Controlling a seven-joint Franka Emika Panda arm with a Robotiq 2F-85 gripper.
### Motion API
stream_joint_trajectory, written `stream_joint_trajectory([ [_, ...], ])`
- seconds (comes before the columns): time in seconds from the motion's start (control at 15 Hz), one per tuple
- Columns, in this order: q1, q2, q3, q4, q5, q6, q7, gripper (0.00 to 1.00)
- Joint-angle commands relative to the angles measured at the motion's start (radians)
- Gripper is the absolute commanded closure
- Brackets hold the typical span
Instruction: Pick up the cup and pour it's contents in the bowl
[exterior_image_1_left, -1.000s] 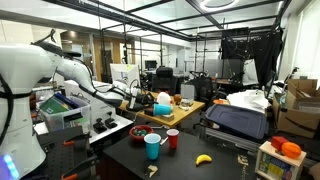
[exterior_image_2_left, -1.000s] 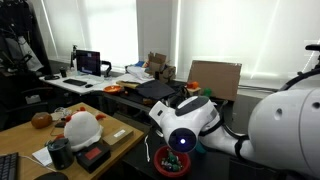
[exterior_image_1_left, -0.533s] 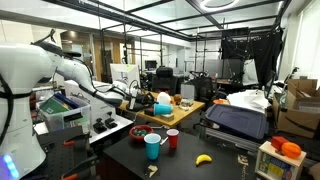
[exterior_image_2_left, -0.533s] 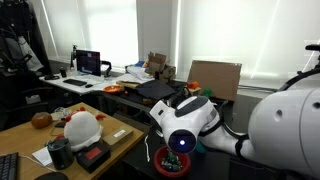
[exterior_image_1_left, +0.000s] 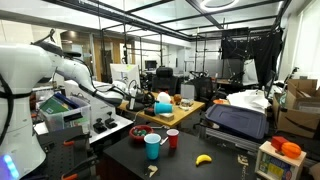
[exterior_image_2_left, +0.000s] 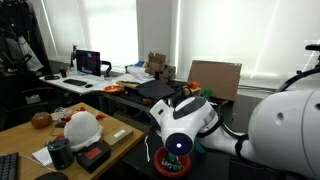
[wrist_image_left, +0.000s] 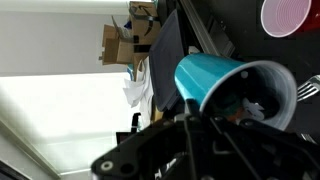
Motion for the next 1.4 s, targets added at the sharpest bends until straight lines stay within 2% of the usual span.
stream_joint_trajectory([
  [0.0, 0.011, 0.0, -0.009, 0.012, -0.063, -0.067, 0.074, 0.99],
  [0.6, 0.0, 0.0, 0.004, 0.02, -0.05, -0.066, 0.081, 0.99],
  [0.67, -0.004, -0.003, 0.01, 0.014, 0.003, -0.034, 0.02, 0.99],
  [0.73, -0.004, 0.0, 0.013, 0.016, 0.021, -0.037, 0.021, 0.99],
  [0.93, 0.011, 0.0, -0.004, 0.023, -0.093, -0.1, 0.149, 0.99],
  [1.33, 0.006, 0.0, 0.001, 0.039, -0.167, -0.148, 0.217, 0.99],
])
